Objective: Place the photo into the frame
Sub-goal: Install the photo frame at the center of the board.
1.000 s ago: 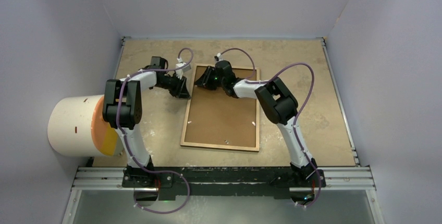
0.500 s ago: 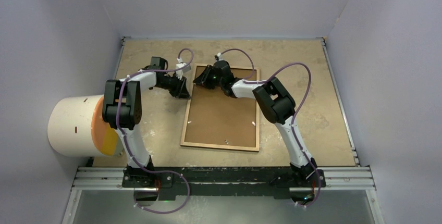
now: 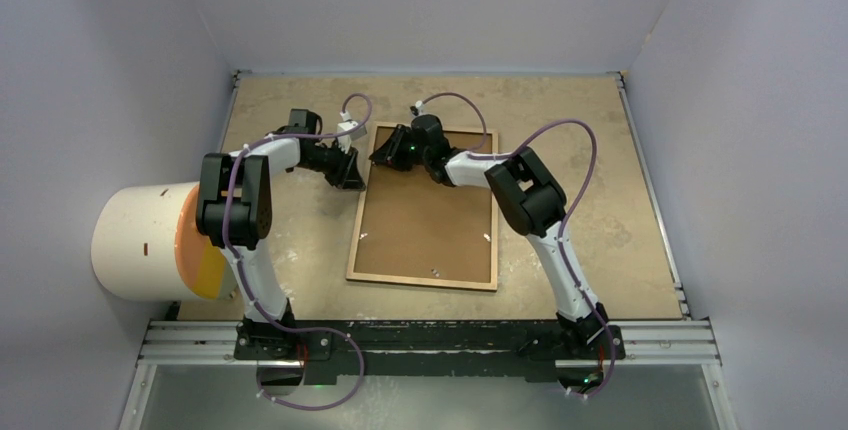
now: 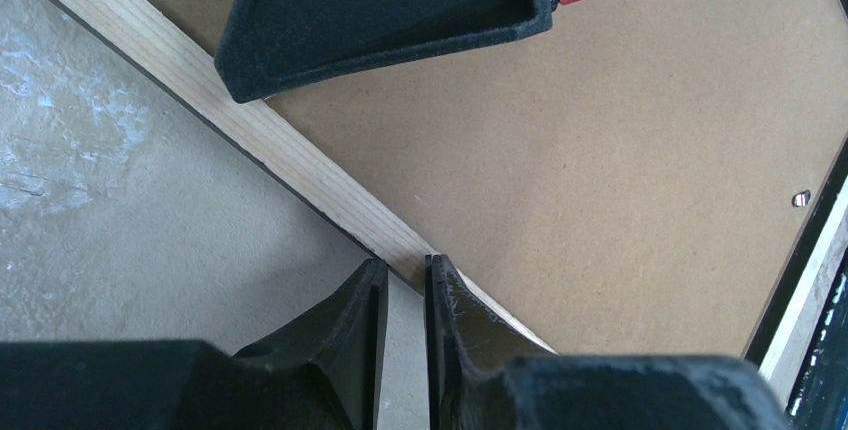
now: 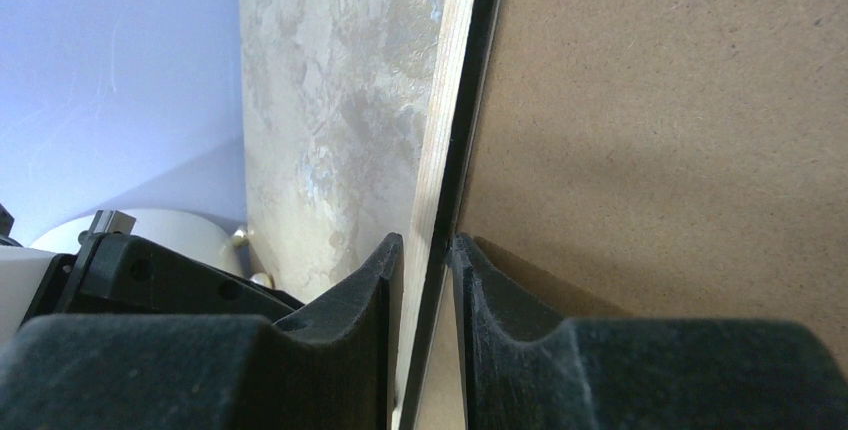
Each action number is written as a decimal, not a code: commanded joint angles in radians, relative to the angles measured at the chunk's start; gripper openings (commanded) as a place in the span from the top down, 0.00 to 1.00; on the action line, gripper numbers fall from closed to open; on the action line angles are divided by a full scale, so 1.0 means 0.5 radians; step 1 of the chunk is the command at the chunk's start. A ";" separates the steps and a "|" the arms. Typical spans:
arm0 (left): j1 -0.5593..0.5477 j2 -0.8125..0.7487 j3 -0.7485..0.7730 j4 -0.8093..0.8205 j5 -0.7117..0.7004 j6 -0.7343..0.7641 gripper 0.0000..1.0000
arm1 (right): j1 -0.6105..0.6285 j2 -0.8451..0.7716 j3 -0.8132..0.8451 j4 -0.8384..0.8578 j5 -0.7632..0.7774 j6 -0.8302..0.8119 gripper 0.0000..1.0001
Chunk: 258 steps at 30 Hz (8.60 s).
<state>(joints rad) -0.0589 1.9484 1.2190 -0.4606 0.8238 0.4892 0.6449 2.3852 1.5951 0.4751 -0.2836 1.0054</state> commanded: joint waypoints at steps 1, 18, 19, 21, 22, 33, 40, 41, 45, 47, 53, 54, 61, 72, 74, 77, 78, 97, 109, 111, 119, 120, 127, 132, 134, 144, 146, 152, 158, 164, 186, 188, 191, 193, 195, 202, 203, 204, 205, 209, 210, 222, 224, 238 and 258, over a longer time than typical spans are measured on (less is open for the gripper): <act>-0.017 0.008 -0.073 -0.030 -0.097 0.120 0.80 | -0.024 -0.015 0.091 -0.055 -0.139 -0.107 0.72; -0.017 -0.006 -0.082 -0.033 -0.101 0.122 0.80 | -0.097 0.067 0.184 -0.165 -0.177 -0.216 0.71; -0.017 -0.004 -0.080 -0.033 -0.101 0.123 0.80 | -0.094 0.070 0.184 -0.168 -0.178 -0.219 0.71; -0.017 -0.002 -0.082 -0.033 -0.098 0.120 0.80 | -0.093 0.072 0.183 -0.175 -0.176 -0.222 0.71; -0.017 0.000 -0.082 -0.033 -0.096 0.118 0.80 | -0.093 0.063 0.180 -0.182 -0.174 -0.217 0.71; -0.017 -0.028 -0.091 -0.033 -0.113 0.129 0.78 | -0.289 -0.203 0.071 -0.382 -0.037 -0.321 0.67; -0.017 -0.047 -0.116 -0.015 -0.125 0.140 0.72 | -0.447 -0.295 -0.068 -0.439 0.027 -0.366 0.69; -0.017 -0.043 -0.116 -0.015 -0.123 0.140 0.72 | -0.452 -0.291 -0.063 -0.452 0.028 -0.374 0.69; -0.017 -0.042 -0.113 -0.016 -0.125 0.141 0.72 | -0.455 -0.258 -0.042 -0.457 0.003 -0.372 0.70; -0.017 -0.043 -0.112 -0.022 -0.130 0.147 0.72 | -0.455 -0.239 -0.031 -0.459 -0.004 -0.364 0.70; -0.017 -0.041 -0.116 -0.027 -0.140 0.160 0.73 | -0.452 -0.199 -0.004 -0.412 0.042 -0.343 0.70; -0.017 -0.039 -0.116 -0.024 -0.136 0.156 0.73 | -0.452 -0.194 -0.003 -0.407 0.045 -0.343 0.70; -0.019 -0.043 -0.113 -0.024 -0.135 0.155 0.73 | -0.452 -0.159 0.007 -0.351 0.119 -0.306 0.72; -0.017 -0.040 -0.106 -0.030 -0.134 0.166 0.73 | -0.452 -0.060 0.124 -0.343 0.115 -0.227 0.73; -0.017 -0.040 -0.103 -0.030 -0.135 0.166 0.73 | -0.452 -0.051 0.128 -0.340 0.105 -0.214 0.73; -0.017 -0.037 -0.102 -0.031 -0.135 0.169 0.73 | -0.450 -0.045 0.117 -0.317 0.104 -0.183 0.73; -0.017 -0.036 -0.099 -0.030 -0.135 0.170 0.74 | -0.449 -0.044 0.115 -0.313 0.106 -0.167 0.73; -0.017 -0.034 -0.109 -0.028 -0.132 0.170 0.74 | -0.406 -0.191 -0.064 -0.268 0.206 -0.150 0.75; -0.017 -0.028 -0.107 -0.024 -0.132 0.170 0.74 | -0.405 -0.041 0.095 -0.325 0.180 -0.088 0.75; -0.019 -0.027 -0.109 -0.027 -0.132 0.174 0.74 | -0.406 -0.040 0.090 -0.316 0.199 -0.083 0.75; -0.019 -0.030 -0.109 -0.041 -0.129 0.193 0.74 | -0.383 -0.040 0.061 -0.243 0.338 -0.053 0.76; -0.017 -0.030 -0.111 -0.044 -0.132 0.198 0.74 | -0.378 -0.046 0.053 -0.234 0.367 -0.051 0.76; -0.017 -0.037 -0.124 -0.051 -0.129 0.211 0.75 | -0.357 -0.050 0.025 -0.160 0.461 -0.035 0.79; -0.017 -0.049 -0.125 -0.051 -0.142 0.218 0.75 | -0.348 -0.066 0.023 -0.143 0.451 -0.040 0.80; -0.017 -0.054 -0.123 -0.058 -0.144 0.218 0.75 | -0.348 -0.107 0.024 -0.161 0.426 -0.051 0.79; -0.014 -0.096 -0.128 -0.082 -0.161 0.247 0.75 | -0.386 -0.734 -0.366 -0.616 0.420 -0.415 0.64; -0.014 -0.098 -0.129 -0.086 -0.152 0.243 0.75 | -0.406 -0.853 -0.456 -0.736 0.483 -0.476 0.63; -0.014 -0.111 -0.146 -0.090 -0.150 0.255 0.75 | -0.476 -1.048 -0.791 -0.818 0.613 -0.526 0.64; -0.014 -0.128 -0.155 -0.091 -0.150 0.262 0.75 | -0.497 -1.051 -0.852 -0.830 0.668 -0.566 0.68; -0.014 -0.131 -0.158 -0.092 -0.159 0.264 0.75 | -0.519 -0.968 -0.773 -0.901 0.692 -0.619 0.71; -0.014 -0.111 -0.168 -0.076 -0.193 0.265 0.75 | -0.587 -1.023 -0.812 -1.070 0.932 -0.727 0.81; -0.016 -0.111 -0.168 -0.076 -0.193 0.267 0.75 | -0.590 -1.027 -0.810 -1.097 0.949 -0.729 0.81; -0.017 -0.111 -0.169 -0.075 -0.196 0.267 0.75 | -0.596 -1.046 -0.818 -1.113 0.948 -0.727 0.82; -0.016 -0.111 -0.171 -0.073 -0.198 0.269 0.75 | -0.596 -1.062 -0.834 -1.113 0.952 -0.723 0.82; -0.017 -0.111 -0.174 -0.074 -0.202 0.267 0.75 | -0.596 -1.068 -0.843 -1.119 0.961 -0.726 0.82; -0.017 -0.119 -0.174 -0.076 -0.199 0.276 0.75 | -0.599 -1.075 -0.839 -1.121 1.020 -0.731 0.84; -0.017 -0.120 -0.172 -0.078 -0.199 0.279 0.75 | -0.599 -1.072 -0.833 -1.125 1.021 -0.731 0.84; -0.019 -0.123 -0.171 -0.081 -0.199 0.282 0.75 | -0.599 -1.071 -0.829 -1.129 1.024 -0.731 0.84; -0.017 -0.121 -0.171 -0.082 -0.202 0.282 0.75 | -0.599 -1.072 -0.828 -1.131 1.029 -0.727 0.84; -0.017 -0.122 -0.171 -0.083 -0.203 0.287 0.75 | -0.599 -1.085 -0.823 -1.126 1.042 -0.744 0.85; -0.017 -0.123 -0.171 -0.082 -0.203 0.288 0.75 | -0.599 -1.084 -0.820 -1.131 1.048 -0.747 0.85; -0.017 -0.132 -0.177 -0.096 -0.198 0.291 0.75 | -0.594 -1.297 -0.936 -1.098 0.857 -0.780 0.82; -0.017 -0.132 -0.172 -0.099 -0.195 0.296 0.75 | -0.587 -1.388 -1.042 -1.142 0.778 -0.770 0.79; -0.017 -0.145 -0.179 -0.113 -0.199 0.307 0.75 | -0.229 -1.956 -1.548 -1.488 0.629 -0.599 0.80; -0.017 -0.147 -0.192 -0.094 -0.201 0.304 0.75 | -0.170 -1.991 -1.696 -1.701 0.599 -0.615 0.82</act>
<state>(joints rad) -0.0669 1.8843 1.1553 -0.4564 0.7891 0.5995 0.5598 1.4197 0.7547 -0.3302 0.0231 0.7021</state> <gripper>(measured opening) 0.254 0.177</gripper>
